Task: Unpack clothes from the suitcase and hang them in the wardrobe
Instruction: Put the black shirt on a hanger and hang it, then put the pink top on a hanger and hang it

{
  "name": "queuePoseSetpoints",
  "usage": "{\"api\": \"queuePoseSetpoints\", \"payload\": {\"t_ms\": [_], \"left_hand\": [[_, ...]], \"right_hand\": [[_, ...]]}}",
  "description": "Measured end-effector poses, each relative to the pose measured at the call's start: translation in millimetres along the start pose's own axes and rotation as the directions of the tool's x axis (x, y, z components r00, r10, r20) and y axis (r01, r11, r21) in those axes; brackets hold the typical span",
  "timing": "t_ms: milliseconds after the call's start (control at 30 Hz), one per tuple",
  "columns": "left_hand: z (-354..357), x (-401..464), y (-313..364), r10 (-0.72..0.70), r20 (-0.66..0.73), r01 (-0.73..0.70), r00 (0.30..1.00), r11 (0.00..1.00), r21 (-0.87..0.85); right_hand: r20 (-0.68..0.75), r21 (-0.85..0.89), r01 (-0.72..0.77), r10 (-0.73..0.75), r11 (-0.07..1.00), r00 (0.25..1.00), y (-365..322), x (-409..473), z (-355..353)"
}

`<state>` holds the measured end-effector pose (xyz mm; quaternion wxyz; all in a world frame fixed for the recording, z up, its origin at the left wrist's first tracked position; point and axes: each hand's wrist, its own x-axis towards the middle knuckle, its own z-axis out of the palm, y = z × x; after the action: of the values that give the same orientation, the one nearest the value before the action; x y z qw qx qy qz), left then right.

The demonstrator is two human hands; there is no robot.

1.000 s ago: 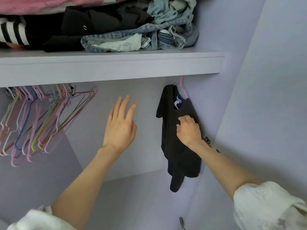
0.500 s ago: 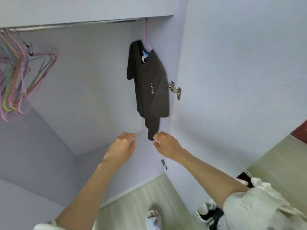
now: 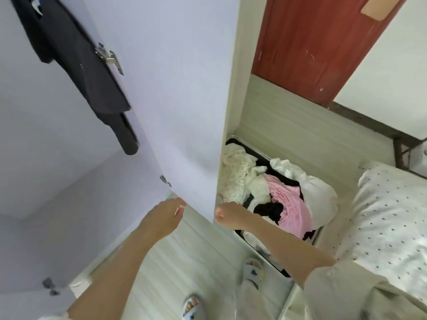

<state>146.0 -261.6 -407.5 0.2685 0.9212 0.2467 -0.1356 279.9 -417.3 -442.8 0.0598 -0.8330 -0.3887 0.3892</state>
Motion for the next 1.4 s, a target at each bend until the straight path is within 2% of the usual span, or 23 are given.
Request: {"api": "queuePoseSetpoints", "payload": {"t_ms": [267, 467, 567, 667, 833, 1000, 1167, 1267, 1400], "left_hand": [[93.7, 97.0, 142.2, 0.111, 0.251, -0.110, 0.961, 0.994, -0.018], [199.9, 199.5, 195.5, 0.117, 0.366, -0.111, 0.923, 0.993, -0.035], [232.0, 228.0, 190.5, 0.123, 0.392, -0.140, 0.912, 0.990, 0.015], [316.7, 290.0, 166.6, 0.072, 0.432, -0.106, 0.899, 0.993, 0.054], [421.2, 357.4, 116.4, 0.019, 0.453, -0.120, 0.891, 0.973, 0.195], [512.9, 425.2, 61.7, -0.033, 0.462, -0.116, 0.887, 0.950, 0.291], [562.8, 466.3, 29.3, -0.072, 0.467, -0.095, 0.881, 0.941, 0.324], [574.1, 475.0, 24.4, -0.104, 0.514, -0.075, 0.851, 0.946, 0.315], [559.1, 479.7, 31.9, -0.126, 0.570, -0.016, 0.812, 0.971, 0.237]], "right_hand": [[-0.014, 0.160, -0.206, 0.211, 0.965, 0.977, 177.7, -11.7, -21.6], [-0.001, 0.279, -0.359, 0.374, 0.891, 0.928, 336.2, 46.6, -2.8], [-0.024, 0.318, -0.387, 0.415, 0.866, 0.910, 372.7, 68.7, 8.1], [-0.045, 0.344, -0.430, 0.472, 0.835, 0.881, 442.0, 131.4, 55.6], [-0.084, 0.343, -0.507, 0.564, 0.791, 0.822, 513.5, 204.1, 119.5], [-0.259, 0.325, -0.573, 0.654, 0.752, 0.711, 568.3, 276.9, 170.2], [-0.325, 0.311, -0.638, 0.710, 0.704, 0.624, 594.7, 324.1, 194.7], [-0.314, 0.386, -0.630, 0.738, 0.674, 0.597, 602.6, 335.8, 196.1], [-0.275, 0.474, -0.560, 0.718, 0.680, 0.639, 603.5, 326.9, 183.7]]}}
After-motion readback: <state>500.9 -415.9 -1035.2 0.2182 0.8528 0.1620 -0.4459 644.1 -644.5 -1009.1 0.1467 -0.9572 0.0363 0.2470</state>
